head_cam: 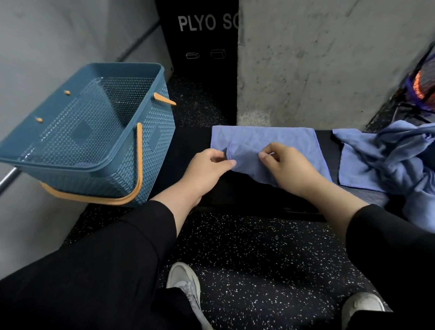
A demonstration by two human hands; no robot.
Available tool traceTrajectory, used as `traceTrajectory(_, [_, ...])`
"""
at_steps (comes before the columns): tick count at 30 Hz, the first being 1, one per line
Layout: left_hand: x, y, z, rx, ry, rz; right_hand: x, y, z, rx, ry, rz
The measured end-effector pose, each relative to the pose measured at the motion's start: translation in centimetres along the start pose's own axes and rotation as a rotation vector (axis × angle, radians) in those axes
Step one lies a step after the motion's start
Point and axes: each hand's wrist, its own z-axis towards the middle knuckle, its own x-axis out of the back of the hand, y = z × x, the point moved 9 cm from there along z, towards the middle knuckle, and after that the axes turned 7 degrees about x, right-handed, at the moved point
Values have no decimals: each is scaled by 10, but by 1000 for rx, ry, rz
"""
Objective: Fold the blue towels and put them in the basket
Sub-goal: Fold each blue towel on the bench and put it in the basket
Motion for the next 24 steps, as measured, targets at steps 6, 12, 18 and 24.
traceTrajectory(6, [-5, -2, 6, -5, -16, 38, -1, -8, -2, 59, -55, -4])
traceTrajectory(12, [5, 8, 7, 8, -14, 16, -2, -9, -4, 95, -90, -37])
traceTrajectory(18, [29, 4, -2, -59, -36, 178, -15, 6, -11, 31, -257, -101])
traceTrajectory(24, [37, -34, -21, 77, -154, 476, -44, 19, -32, 84, -496, -411])
